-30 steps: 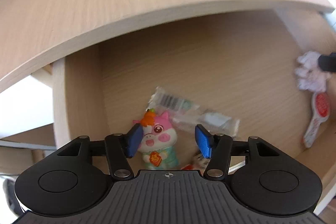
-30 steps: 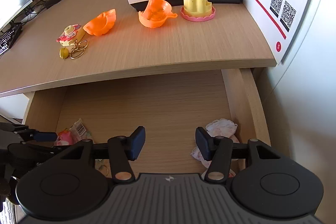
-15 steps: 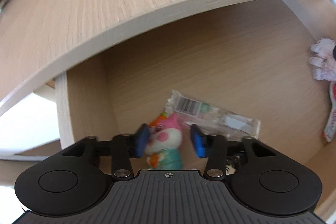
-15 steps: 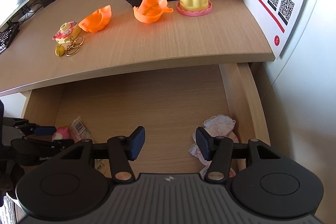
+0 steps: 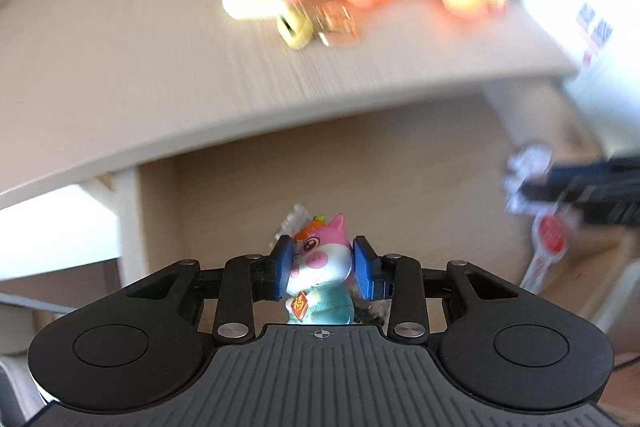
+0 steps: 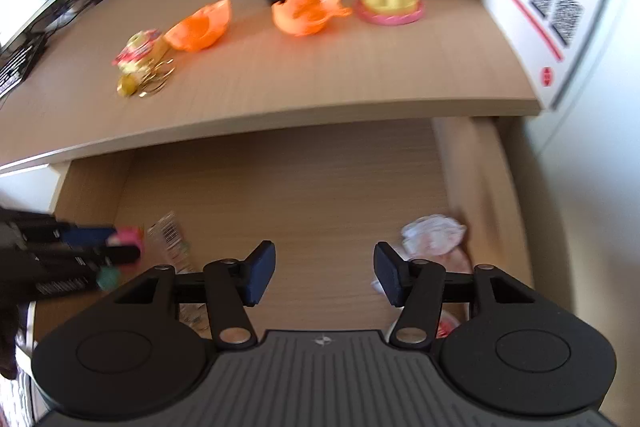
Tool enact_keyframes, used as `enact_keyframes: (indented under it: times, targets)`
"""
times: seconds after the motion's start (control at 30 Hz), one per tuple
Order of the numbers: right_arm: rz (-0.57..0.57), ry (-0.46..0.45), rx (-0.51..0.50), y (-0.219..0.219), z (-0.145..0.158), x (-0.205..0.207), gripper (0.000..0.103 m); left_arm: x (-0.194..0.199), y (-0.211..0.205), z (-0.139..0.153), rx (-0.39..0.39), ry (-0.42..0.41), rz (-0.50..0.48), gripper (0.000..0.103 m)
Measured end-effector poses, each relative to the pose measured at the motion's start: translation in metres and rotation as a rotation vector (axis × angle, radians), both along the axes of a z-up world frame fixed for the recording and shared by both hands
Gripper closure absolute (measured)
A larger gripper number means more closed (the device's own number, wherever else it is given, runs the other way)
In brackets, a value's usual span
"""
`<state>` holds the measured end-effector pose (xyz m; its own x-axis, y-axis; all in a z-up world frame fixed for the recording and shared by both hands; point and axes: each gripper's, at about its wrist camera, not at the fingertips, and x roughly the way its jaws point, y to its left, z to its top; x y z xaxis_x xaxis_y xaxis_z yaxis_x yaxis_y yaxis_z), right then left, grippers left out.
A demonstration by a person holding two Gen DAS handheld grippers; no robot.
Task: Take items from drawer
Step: 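Grasp the pink pig keychain with the left gripper while the right grasps the doll keychain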
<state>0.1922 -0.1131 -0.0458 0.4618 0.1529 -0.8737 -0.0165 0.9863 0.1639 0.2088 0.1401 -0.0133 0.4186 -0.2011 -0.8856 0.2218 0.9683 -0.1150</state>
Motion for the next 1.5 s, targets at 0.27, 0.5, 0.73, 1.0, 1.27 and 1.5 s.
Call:
enact_keyframes:
  times: [0.27, 0.5, 0.73, 1.0, 1.27, 1.5]
  targets:
    - [0.235, 0.087, 0.049, 0.059, -0.004, 0.004, 0.038, -0.006, 0.045, 0.029, -0.071, -0.091, 0.155, 0.066]
    - [0.431, 0.214, 0.064, 0.13, -0.028, 0.012, 0.038, -0.019, 0.072, 0.034, -0.064, -0.126, 0.224, 0.066]
    - [0.517, 0.273, -0.035, 0.178, -0.053, 0.024, 0.038, -0.03, 0.087, 0.034, -0.075, -0.133, 0.284, 0.066]
    - [0.51, 0.321, -0.063, 0.181, -0.068, 0.032, 0.039, -0.033, 0.094, 0.027, -0.093, -0.111, 0.295, 0.066]
    - [0.346, 0.189, 0.039, 0.116, -0.02, 0.019, 0.039, -0.039, 0.072, 0.013, -0.11, -0.037, 0.162, 0.066]
    - [0.109, -0.078, 0.042, 0.026, 0.061, -0.017, 0.039, -0.035, 0.03, 0.04, -0.174, -0.105, -0.019, 0.067]
